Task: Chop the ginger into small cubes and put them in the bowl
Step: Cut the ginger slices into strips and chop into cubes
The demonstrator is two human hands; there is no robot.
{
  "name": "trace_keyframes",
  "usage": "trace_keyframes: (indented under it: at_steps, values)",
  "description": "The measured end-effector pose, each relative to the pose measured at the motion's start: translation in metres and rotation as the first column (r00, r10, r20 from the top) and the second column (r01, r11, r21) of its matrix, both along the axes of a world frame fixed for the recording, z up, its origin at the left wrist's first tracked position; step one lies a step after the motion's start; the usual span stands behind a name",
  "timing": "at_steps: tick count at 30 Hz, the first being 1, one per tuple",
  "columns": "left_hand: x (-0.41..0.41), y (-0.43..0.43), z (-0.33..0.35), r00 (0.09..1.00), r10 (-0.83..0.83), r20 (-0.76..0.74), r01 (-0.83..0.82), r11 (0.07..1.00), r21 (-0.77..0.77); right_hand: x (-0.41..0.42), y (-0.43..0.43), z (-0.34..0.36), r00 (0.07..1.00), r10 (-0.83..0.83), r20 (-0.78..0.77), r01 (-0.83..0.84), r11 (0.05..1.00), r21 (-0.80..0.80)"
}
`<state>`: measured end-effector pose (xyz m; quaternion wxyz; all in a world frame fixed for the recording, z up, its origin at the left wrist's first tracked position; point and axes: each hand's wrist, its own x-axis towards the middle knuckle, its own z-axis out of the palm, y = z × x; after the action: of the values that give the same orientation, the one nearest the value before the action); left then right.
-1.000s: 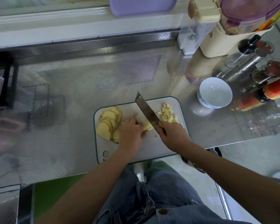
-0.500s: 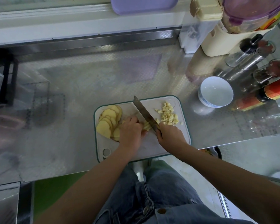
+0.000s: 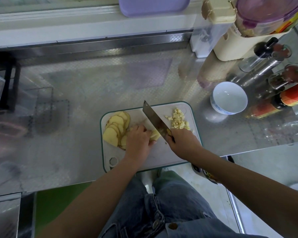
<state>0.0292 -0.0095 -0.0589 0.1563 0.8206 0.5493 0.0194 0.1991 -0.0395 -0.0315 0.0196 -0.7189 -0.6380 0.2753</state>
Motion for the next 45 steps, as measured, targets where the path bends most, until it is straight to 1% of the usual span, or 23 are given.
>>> trace_keyframes:
  at_steps: [3,11,16,19,24,29,38,45]
  values:
    - [0.002,0.000,0.001,1.000,0.007,0.003,-0.007,1.000,-0.007,-0.006,-0.001,-0.005,1.000,-0.005,0.019,0.006,1.000,-0.031]
    - [0.003,0.001,0.003,1.000,0.028,-0.001,-0.028,0.999,-0.031,-0.017,-0.007,-0.019,0.998,-0.046,0.044,0.046,0.999,0.005]
    - [0.000,-0.001,0.001,1.000,-0.022,-0.016,0.022,1.000,-0.021,-0.015,-0.010,-0.020,0.998,-0.043,0.044,0.041,0.998,0.044]
    - [0.001,-0.001,-0.001,1.000,-0.024,0.009,0.024,1.000,-0.015,-0.011,-0.008,-0.017,0.997,-0.038,0.066,0.035,0.998,0.050]
    - [0.007,0.002,-0.004,0.998,-0.013,0.069,0.015,0.999,-0.038,0.009,-0.003,-0.008,0.992,-0.117,0.039,0.116,0.993,0.027]
    - [0.015,0.006,-0.004,0.992,-0.029,0.120,0.035,0.998,-0.051,0.014,-0.003,0.006,0.997,-0.075,-0.035,0.076,0.997,0.019]
    - [0.008,0.001,-0.002,0.995,-0.001,0.104,0.004,1.000,-0.024,0.005,-0.003,0.010,1.000,-0.027,-0.003,0.027,0.999,-0.033]
    - [0.011,0.002,-0.001,0.991,0.017,0.130,-0.011,0.999,-0.047,-0.003,-0.007,-0.006,0.997,-0.062,0.043,0.064,0.997,-0.041]
